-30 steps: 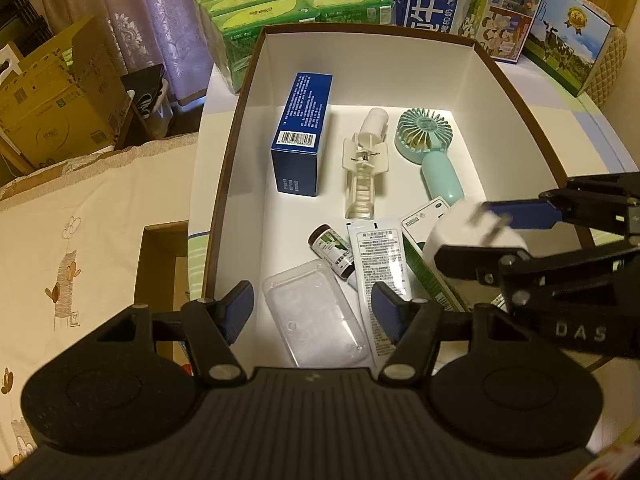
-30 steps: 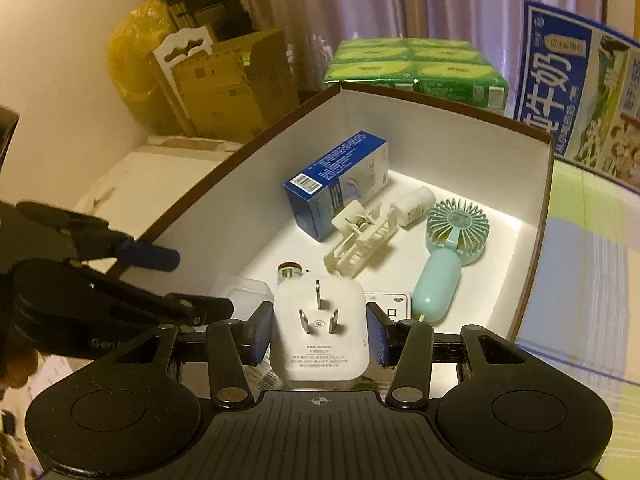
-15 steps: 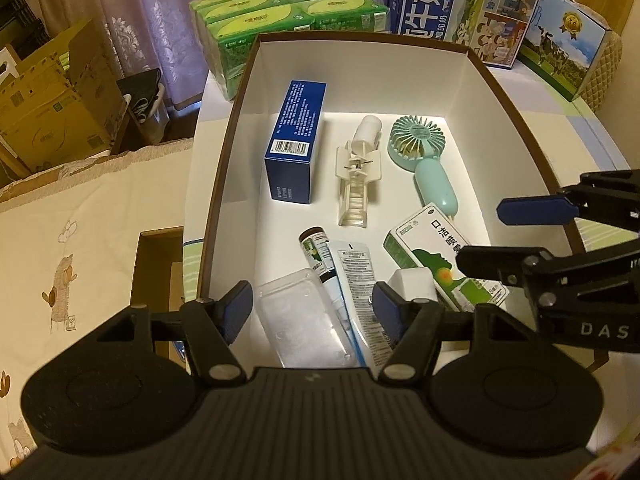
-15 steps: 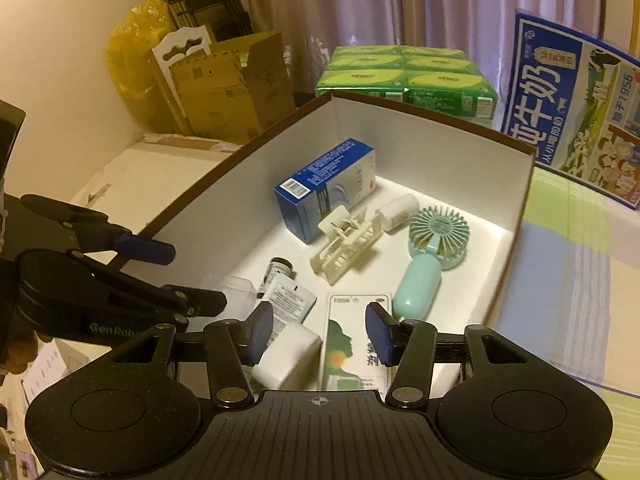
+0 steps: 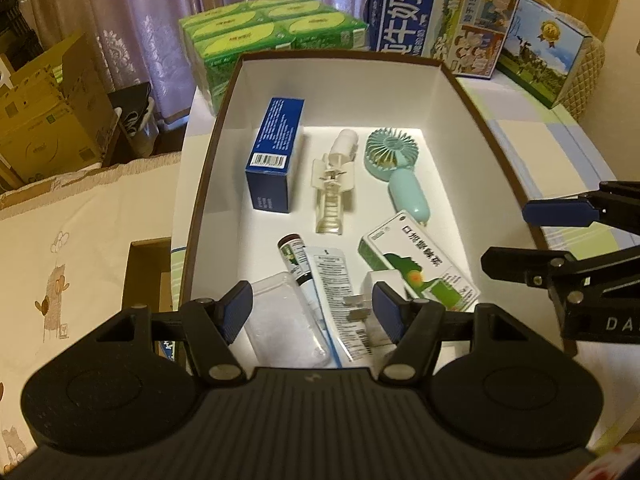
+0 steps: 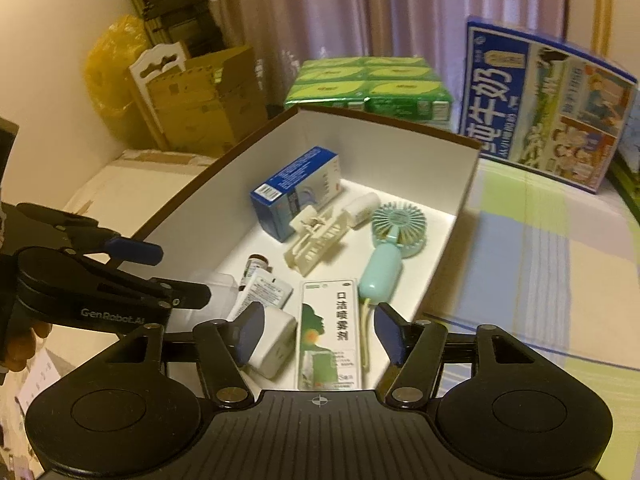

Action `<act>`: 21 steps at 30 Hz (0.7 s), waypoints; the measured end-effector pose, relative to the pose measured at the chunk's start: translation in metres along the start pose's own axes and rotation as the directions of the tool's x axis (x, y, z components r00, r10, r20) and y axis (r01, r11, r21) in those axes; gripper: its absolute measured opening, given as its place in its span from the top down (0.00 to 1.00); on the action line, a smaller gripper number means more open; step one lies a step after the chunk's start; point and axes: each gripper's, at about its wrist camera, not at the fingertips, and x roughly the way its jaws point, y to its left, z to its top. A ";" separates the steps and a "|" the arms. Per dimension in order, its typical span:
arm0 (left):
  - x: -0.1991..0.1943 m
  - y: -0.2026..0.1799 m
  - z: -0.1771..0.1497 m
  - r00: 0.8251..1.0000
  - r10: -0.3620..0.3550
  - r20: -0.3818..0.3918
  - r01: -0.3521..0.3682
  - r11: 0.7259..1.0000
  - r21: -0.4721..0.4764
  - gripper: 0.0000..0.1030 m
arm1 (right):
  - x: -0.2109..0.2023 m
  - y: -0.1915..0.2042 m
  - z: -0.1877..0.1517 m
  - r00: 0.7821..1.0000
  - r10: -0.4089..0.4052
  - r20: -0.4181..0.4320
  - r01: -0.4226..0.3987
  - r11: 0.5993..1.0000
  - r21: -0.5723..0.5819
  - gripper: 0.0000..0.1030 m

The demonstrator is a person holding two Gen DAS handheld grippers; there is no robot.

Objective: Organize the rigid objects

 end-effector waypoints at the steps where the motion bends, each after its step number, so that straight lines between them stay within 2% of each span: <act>1: -0.004 -0.002 -0.001 1.000 0.000 0.009 0.000 1.000 0.000 0.39 | -0.004 -0.001 -0.002 1.000 -0.005 0.006 0.005 1.000 0.008 0.40; 5: -0.025 -0.012 -0.007 0.998 -0.004 0.056 0.005 1.000 -0.016 0.39 | -0.024 -0.008 -0.011 1.000 -0.008 0.030 0.006 0.999 0.047 0.37; 11: -0.059 -0.037 -0.025 0.991 -0.004 0.131 0.012 0.998 -0.057 0.32 | -0.060 -0.022 -0.033 0.999 0.005 0.051 -0.009 0.997 0.071 0.35; 21: -0.100 -0.104 -0.064 0.984 -0.018 0.178 0.042 0.991 -0.131 0.28 | -0.131 -0.063 -0.086 0.999 0.011 0.049 -0.016 0.993 0.117 0.33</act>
